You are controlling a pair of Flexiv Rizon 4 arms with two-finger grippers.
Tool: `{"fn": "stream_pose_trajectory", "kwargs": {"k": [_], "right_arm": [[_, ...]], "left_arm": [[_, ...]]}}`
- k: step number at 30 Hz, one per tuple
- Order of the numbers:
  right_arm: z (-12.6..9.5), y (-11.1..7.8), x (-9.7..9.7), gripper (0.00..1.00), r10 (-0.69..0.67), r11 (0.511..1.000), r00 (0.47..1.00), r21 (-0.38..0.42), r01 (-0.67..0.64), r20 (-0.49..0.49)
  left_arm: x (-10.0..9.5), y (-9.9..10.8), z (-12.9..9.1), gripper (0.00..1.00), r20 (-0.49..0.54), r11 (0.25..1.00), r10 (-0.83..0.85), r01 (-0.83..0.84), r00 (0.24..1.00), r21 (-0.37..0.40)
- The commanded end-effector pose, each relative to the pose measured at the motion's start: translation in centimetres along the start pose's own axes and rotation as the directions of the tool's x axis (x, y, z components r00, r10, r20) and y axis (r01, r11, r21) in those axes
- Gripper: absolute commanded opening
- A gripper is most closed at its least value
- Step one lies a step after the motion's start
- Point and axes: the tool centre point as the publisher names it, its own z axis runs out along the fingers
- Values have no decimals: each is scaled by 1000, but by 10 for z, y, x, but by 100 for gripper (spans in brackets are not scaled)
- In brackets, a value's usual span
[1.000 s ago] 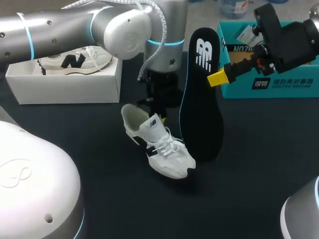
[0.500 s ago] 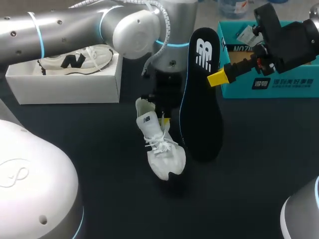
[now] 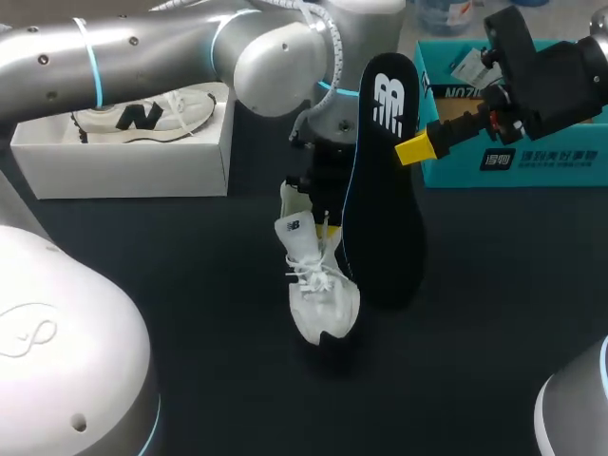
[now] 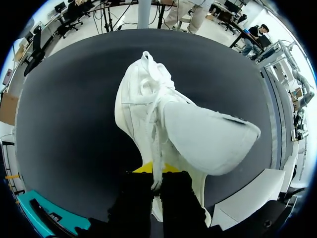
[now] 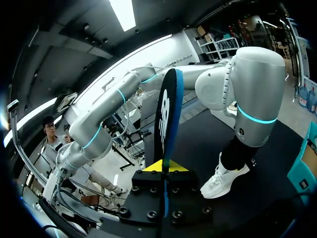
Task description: Take the shoe out of the shoebox, open the shoe tongue, remove and reinsert the insole, then place the shoe into the shoebox
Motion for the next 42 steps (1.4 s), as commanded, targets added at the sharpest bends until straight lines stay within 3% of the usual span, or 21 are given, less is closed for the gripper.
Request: {"fn": "stream_pose_trajectory", "kwargs": {"k": [1, 26, 27, 28, 29, 30, 31, 36, 42], "right_arm": [[1, 1, -1, 0, 1, 1000, 1000, 2, -1, -1], [1, 1, -1, 0, 1, 1000, 1000, 2, -1, -1], [1, 1, -1, 0, 1, 1000, 1000, 2, -1, -1], [1, 1, -1, 0, 1, 1000, 1000, 2, -1, -1], [1, 1, -1, 0, 1, 1000, 1000, 2, -1, -1], [1, 1, -1, 0, 1, 1000, 1000, 2, -1, -1], [1, 1, -1, 0, 1, 1000, 1000, 2, -1, -1], [1, 1, -1, 0, 1, 1000, 1000, 2, -1, -1], [1, 1, -1, 0, 1, 1000, 1000, 2, -1, -1]], "left_arm": [[-10, 2, 4, 0, -19, 1000, 7, -7, 1000, 7], [-50, -9, 44, 0, -105, 997, 67, -63, 992, 41], [-51, -9, 45, 12, -110, 997, 67, -62, 992, 45], [-52, -10, 46, 48, -113, 997, 65, -60, 991, 48], [-52, -10, 47, 77, -113, 997, 65, -60, 991, 51], [-53, -10, 47, 84, -113, 997, 65, -60, 991, 52], [-54, -11, 47, 100, -108, 997, 58, -53, 992, 55], [-51, -11, 29, 100, -40, 997, 24, -21, 999, 75], [-47, -9, -14, 100, 125, 995, 10, -23, 992, 97]]}}
